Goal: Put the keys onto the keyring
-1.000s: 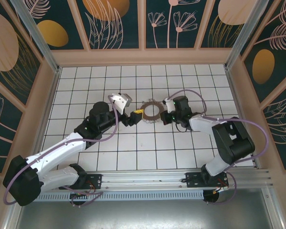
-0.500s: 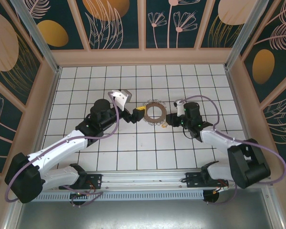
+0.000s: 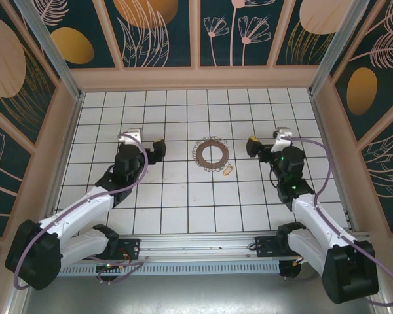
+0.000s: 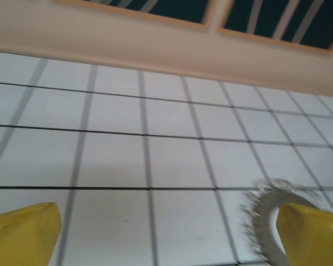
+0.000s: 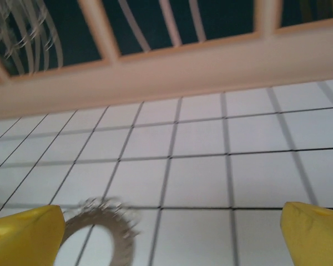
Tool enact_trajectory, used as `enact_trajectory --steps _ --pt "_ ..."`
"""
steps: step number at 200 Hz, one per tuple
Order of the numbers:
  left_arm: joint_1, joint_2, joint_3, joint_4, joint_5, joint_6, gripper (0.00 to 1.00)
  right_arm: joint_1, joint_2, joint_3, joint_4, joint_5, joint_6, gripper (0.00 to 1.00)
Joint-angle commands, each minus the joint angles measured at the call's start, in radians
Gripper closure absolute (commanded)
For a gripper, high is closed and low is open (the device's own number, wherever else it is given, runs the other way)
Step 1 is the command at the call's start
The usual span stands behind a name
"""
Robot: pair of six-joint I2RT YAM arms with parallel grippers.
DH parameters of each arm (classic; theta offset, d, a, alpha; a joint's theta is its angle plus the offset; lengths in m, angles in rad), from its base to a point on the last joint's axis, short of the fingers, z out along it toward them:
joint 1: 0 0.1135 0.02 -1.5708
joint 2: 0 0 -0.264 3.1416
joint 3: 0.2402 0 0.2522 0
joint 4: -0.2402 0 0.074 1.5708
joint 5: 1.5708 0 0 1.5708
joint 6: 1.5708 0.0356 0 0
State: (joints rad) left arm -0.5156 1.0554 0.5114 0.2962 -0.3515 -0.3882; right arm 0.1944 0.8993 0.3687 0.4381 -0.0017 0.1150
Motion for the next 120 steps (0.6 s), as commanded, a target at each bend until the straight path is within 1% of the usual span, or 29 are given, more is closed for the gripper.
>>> enact_trajectory --steps 1,18,32,39,53,66,86,99,120 --pt "0.02 -0.063 -0.071 0.087 -0.236 0.019 0.01 -0.082 0.017 -0.077 0.188 0.094 0.015 0.01" --pt "0.027 -0.118 -0.143 0.187 -0.311 0.094 0.01 -0.155 0.055 -0.146 0.331 0.026 -0.006 0.01" --pt "0.036 -0.142 -0.19 0.271 -0.342 0.179 0.01 -0.193 0.105 -0.205 0.494 0.022 -0.029 0.01" --pt "0.04 -0.141 -0.204 0.299 -0.366 0.214 0.01 -0.208 0.144 -0.226 0.573 -0.025 -0.058 0.01" --pt "0.055 -0.115 -0.213 0.329 -0.414 0.262 0.01 -0.229 0.242 -0.228 0.66 -0.06 -0.097 0.01" --pt "0.079 -0.07 -0.217 0.351 -0.443 0.276 0.01 -0.245 0.34 -0.205 0.696 -0.06 -0.09 0.01" --pt "0.121 0.01 -0.237 0.427 -0.478 0.284 0.01 -0.256 0.495 -0.201 0.84 -0.065 -0.08 0.01" --pt "0.15 0.055 -0.253 0.508 -0.471 0.296 0.01 -0.26 0.558 -0.199 0.89 -0.06 -0.074 0.01" --pt "0.209 0.137 -0.288 0.654 -0.397 0.307 0.01 -0.261 0.64 -0.211 0.98 -0.063 -0.071 0.01"
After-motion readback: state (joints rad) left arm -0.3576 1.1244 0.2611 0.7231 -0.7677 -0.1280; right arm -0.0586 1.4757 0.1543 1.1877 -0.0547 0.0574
